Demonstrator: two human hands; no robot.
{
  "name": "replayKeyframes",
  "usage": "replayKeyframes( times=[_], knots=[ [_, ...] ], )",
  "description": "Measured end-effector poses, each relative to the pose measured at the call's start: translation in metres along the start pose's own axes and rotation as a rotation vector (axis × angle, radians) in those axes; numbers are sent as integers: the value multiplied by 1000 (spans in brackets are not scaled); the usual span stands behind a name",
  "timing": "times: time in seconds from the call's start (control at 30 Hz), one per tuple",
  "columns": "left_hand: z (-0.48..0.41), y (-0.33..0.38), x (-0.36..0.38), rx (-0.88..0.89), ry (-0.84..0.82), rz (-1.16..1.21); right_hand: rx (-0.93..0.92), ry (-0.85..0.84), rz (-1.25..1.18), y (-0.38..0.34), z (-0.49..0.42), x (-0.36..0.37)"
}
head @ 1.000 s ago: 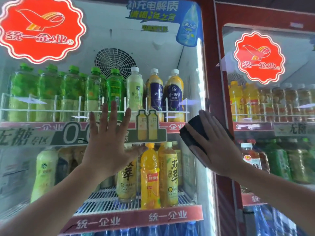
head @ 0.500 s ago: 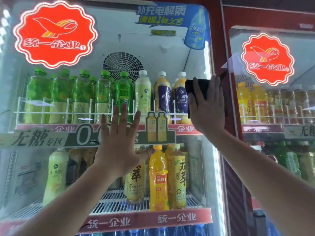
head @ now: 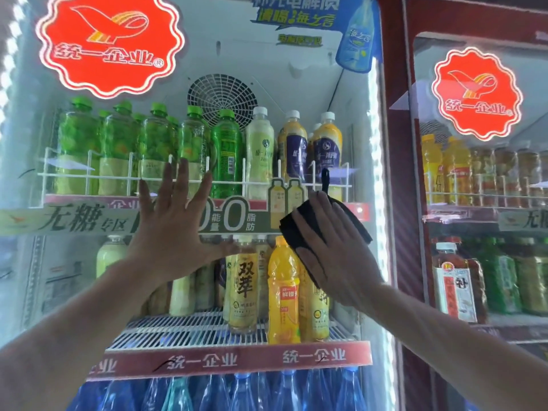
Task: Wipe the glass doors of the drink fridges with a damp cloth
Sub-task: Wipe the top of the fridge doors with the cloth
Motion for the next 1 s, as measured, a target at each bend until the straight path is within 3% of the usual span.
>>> replayKeyframes(
  times=[0.1,0.17,0.4,0.57,0.8,1.0],
  knots=[
    [0,2,1,2,20,-13,-170,-48,65,15,-12,-1],
    [0,2,1,-5,19,-17,-165,-50,100,31,-34,-2],
    [0,1,0,-36,-51,16,366,42,-48,72,-122,-4],
    [1,-1,-3,-8,-92,-11,547,99,-102,40,-113,-3],
    [19,-39,-22,-22,9,27,379,79,-70,-55,-74,-10],
    [18,-70,-20,-80,-88,38,-6,-29,-18,-102,-37,-5]
  ],
)
Point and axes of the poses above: each hand's wrist, its own z-axis away from the middle knuckle, its own x-axis out of the palm, y = z × x, the point moved 6 cm from there along -z, towards the middle knuckle, and after that the axes turned 8 degrees about z, right-handed, at the moved point
